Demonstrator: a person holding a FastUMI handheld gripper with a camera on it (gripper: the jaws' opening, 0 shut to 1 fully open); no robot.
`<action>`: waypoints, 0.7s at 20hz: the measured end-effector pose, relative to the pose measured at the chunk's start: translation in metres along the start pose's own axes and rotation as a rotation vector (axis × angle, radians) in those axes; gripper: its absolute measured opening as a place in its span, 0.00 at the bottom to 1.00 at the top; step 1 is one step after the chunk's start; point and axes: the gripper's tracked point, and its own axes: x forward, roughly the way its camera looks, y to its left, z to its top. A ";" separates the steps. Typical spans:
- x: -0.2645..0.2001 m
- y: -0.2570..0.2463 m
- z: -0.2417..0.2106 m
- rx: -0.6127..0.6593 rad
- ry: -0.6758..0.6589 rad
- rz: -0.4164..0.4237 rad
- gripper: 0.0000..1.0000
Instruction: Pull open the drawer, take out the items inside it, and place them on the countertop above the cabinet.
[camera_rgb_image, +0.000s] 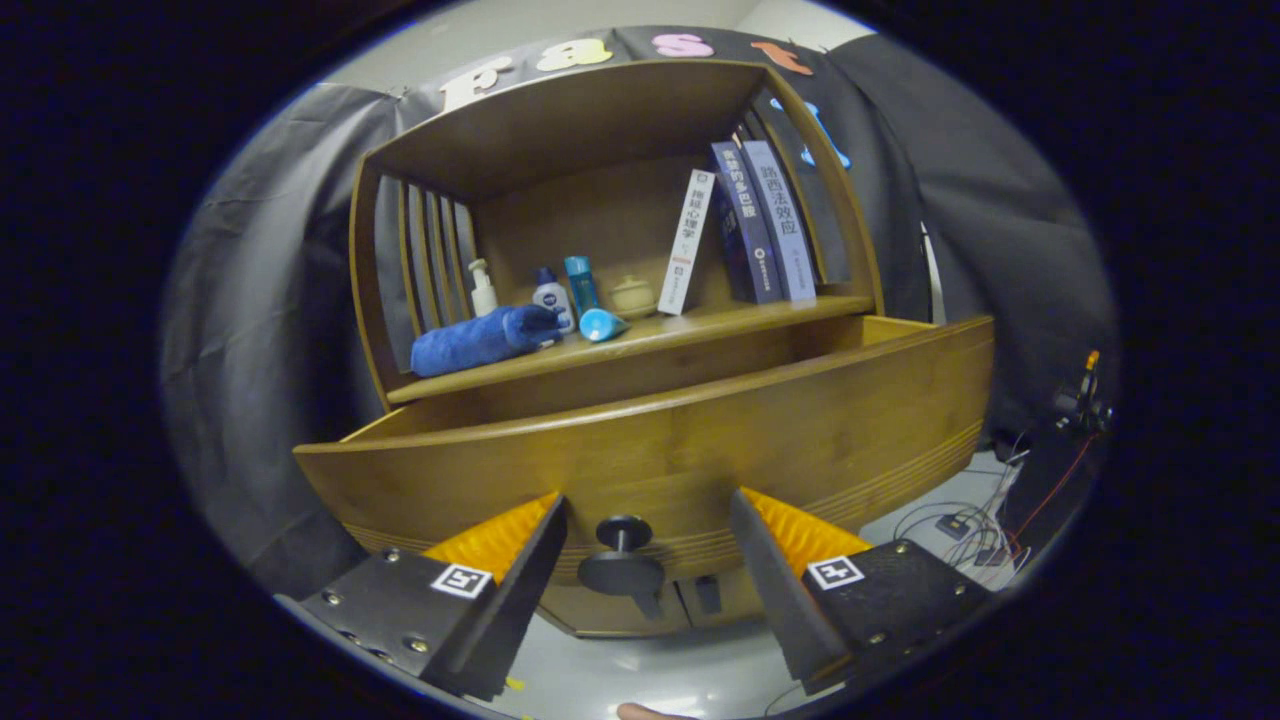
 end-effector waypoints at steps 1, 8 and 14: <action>0.004 0.000 0.000 -0.005 -0.004 -0.001 0.99; 0.048 0.004 0.010 -0.050 -0.062 -0.005 0.99; 0.091 0.008 0.015 -0.128 -0.121 -0.017 0.99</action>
